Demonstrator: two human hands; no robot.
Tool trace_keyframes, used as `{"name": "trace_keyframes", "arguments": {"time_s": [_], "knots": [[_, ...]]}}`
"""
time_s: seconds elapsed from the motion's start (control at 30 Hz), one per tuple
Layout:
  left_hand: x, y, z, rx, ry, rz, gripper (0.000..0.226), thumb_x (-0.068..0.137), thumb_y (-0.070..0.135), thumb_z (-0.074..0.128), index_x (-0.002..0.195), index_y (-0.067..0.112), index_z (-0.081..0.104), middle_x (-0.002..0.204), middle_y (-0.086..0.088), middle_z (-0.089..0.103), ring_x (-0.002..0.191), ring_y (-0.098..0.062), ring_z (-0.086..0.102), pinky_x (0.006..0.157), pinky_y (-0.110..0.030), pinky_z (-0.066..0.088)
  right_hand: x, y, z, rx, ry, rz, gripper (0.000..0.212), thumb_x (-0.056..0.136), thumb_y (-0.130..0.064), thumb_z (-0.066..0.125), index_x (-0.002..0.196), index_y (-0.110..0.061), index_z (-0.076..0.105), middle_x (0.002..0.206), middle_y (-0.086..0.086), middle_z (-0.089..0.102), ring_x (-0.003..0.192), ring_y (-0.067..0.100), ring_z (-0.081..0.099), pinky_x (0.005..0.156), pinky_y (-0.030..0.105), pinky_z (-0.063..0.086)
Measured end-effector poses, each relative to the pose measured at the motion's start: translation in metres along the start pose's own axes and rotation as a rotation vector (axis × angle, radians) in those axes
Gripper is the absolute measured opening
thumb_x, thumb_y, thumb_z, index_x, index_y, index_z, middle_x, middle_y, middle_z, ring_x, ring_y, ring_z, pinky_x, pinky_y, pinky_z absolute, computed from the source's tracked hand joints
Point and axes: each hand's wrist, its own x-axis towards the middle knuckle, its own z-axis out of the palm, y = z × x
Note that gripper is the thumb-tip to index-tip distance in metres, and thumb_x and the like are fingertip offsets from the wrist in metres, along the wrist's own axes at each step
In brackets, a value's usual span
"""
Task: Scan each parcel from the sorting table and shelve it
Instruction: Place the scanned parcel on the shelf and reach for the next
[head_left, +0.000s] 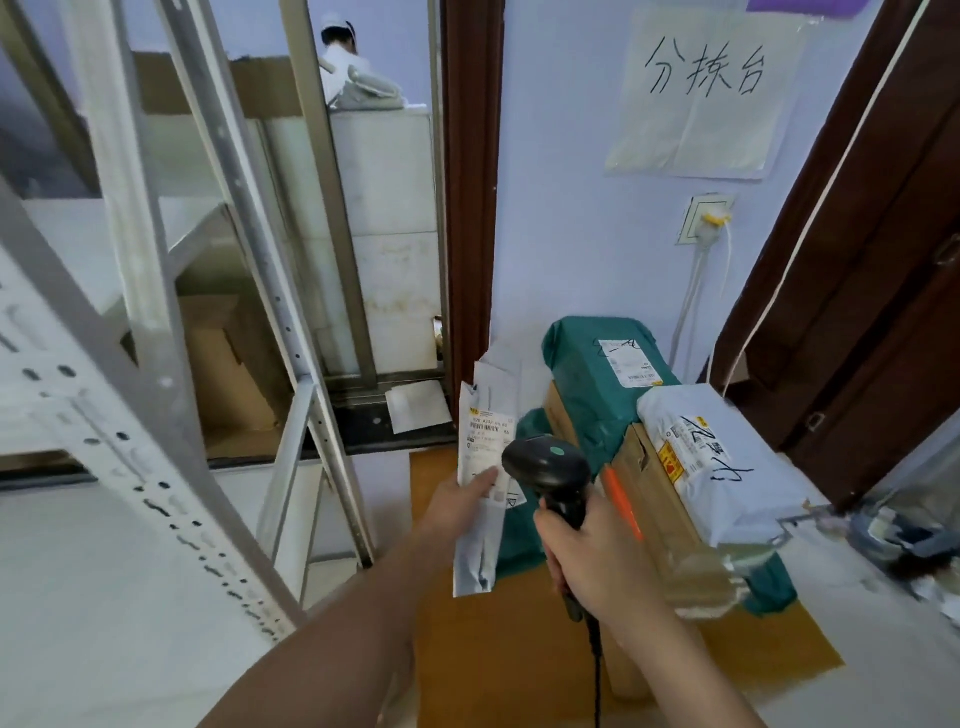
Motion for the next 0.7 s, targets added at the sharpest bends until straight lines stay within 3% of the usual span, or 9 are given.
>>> {"name": "trace_keyframes", "arguments": {"time_s": [0.13, 0.27, 0.37, 0.4, 0.53, 0.6, 0.7], "knots": [[-0.049, -0.024, -0.006, -0.071, 0.004, 0.047, 0.039, 0.093, 0.044, 0.073, 0.118, 0.014, 0.069, 0.102, -0.003, 0.08, 0.096, -0.024, 0.075, 0.084, -0.036, 0.061, -0.037, 0.011, -0.012, -0.075, -0.072, -0.037, 0.019, 0.096, -0.028, 0.057, 0.08, -0.018, 0.055, 0.05, 0.004, 0.059, 0.044, 0.017, 0.058, 0.058, 0.043, 0.056], [-0.114, -0.054, -0.013, -0.113, 0.05, 0.092, 0.03, 0.093, 0.032, 0.075, 0.116, 0.013, 0.071, 0.098, 0.0, 0.08, 0.092, -0.018, 0.076, 0.075, -0.027, 0.061, -0.077, 0.016, -0.016, -0.017, -0.18, -0.071, 0.016, 0.096, -0.024, 0.058, 0.081, -0.019, 0.055, 0.05, 0.002, 0.056, 0.043, 0.016, 0.056, 0.054, 0.041, 0.054], [-0.156, -0.086, -0.032, -0.066, 0.125, 0.094, 0.066, 0.068, 0.061, 0.089, 0.114, 0.016, 0.076, 0.106, -0.003, 0.08, 0.101, -0.025, 0.076, 0.093, -0.044, 0.06, -0.102, 0.008, -0.005, 0.032, -0.269, -0.108, 0.015, 0.096, -0.024, 0.06, 0.083, -0.017, 0.056, 0.051, 0.004, 0.055, 0.043, 0.019, 0.053, 0.051, 0.04, 0.052], [-0.171, -0.097, -0.042, -0.05, 0.154, 0.088, 0.068, 0.063, 0.067, 0.089, 0.11, 0.018, 0.078, 0.107, -0.003, 0.08, 0.103, -0.026, 0.075, 0.099, -0.048, 0.058, -0.11, 0.004, 0.001, 0.036, -0.308, -0.123, 0.015, 0.096, -0.024, 0.06, 0.083, -0.017, 0.056, 0.051, 0.004, 0.054, 0.043, 0.019, 0.052, 0.051, 0.037, 0.05], [-0.237, -0.127, -0.082, -0.127, 0.264, 0.057, 0.033, 0.093, 0.037, 0.077, 0.113, 0.011, 0.075, 0.105, -0.006, 0.08, 0.098, -0.023, 0.075, 0.091, -0.041, 0.059, -0.141, -0.017, 0.038, 0.049, -0.471, -0.189, 0.024, 0.096, -0.021, 0.06, 0.076, -0.011, 0.054, 0.047, 0.006, 0.05, 0.042, 0.021, 0.049, 0.054, 0.042, 0.052], [-0.27, -0.139, -0.105, -0.161, 0.331, 0.067, 0.031, 0.095, 0.035, 0.075, 0.115, 0.011, 0.075, 0.106, -0.005, 0.08, 0.101, -0.023, 0.075, 0.094, -0.04, 0.058, -0.157, -0.029, 0.061, 0.059, -0.557, -0.201, 0.024, 0.097, -0.017, 0.059, 0.075, -0.008, 0.053, 0.047, 0.007, 0.047, 0.042, 0.02, 0.048, 0.052, 0.041, 0.052], [-0.316, -0.157, -0.145, -0.185, 0.464, 0.057, 0.024, 0.095, 0.036, 0.073, 0.105, 0.014, 0.076, 0.088, 0.005, 0.08, 0.083, -0.011, 0.075, 0.081, -0.031, 0.059, -0.18, -0.045, 0.098, 0.067, -0.694, -0.23, 0.017, 0.098, -0.017, 0.058, 0.084, -0.008, 0.054, 0.051, 0.007, 0.047, 0.043, 0.019, 0.048, 0.049, 0.031, 0.048]]}}
